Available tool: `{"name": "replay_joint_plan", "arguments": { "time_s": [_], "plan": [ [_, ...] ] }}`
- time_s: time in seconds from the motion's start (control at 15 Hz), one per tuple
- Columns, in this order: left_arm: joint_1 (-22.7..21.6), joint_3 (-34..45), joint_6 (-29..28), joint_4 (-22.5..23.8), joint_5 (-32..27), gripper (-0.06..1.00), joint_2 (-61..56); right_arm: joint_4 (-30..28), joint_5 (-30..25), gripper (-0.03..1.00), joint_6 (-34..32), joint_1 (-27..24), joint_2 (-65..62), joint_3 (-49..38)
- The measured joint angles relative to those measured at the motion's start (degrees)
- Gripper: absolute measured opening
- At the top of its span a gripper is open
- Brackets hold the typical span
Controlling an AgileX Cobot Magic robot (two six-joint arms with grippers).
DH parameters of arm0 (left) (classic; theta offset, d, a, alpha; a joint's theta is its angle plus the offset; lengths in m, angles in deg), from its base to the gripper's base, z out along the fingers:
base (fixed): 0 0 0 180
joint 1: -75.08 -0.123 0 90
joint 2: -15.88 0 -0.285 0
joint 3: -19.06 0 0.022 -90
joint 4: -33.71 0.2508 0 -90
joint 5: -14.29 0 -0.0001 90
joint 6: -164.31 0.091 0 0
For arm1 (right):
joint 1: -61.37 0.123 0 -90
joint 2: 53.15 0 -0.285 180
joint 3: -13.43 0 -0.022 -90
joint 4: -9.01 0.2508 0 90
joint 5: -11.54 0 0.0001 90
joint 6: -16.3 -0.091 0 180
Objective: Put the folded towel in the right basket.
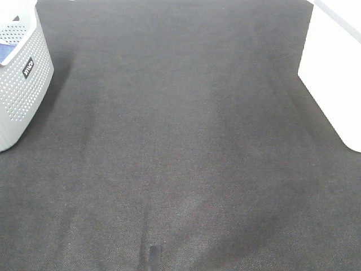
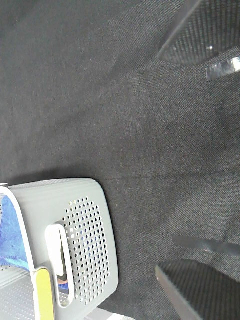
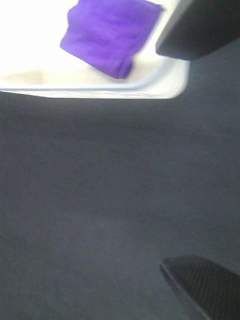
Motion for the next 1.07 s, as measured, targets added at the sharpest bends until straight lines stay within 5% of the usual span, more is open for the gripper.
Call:
{"name": "replay_joint_plan", "arguments": {
  "time_s": [0.33, 0.73, 1.07],
  "plan": [
    [0.00, 0.00, 0.00, 0.00, 0.00, 0.99, 0.00, 0.17, -2.98, 0.98, 0.00, 0.00, -25.50, -20.63],
    [0.00, 0.00, 0.00, 0.00, 0.00, 0.99, 0.00, 0.23, -7.56, 0.98, -1.15, 0.00, -51.11, -29.05],
    [0.00, 0.00, 0.00, 0.00, 0.00, 0.99, 0.00, 0.34, -9.28, 0.98, -1.26, 2.81, -60.10, -35.47]
  ]
}}
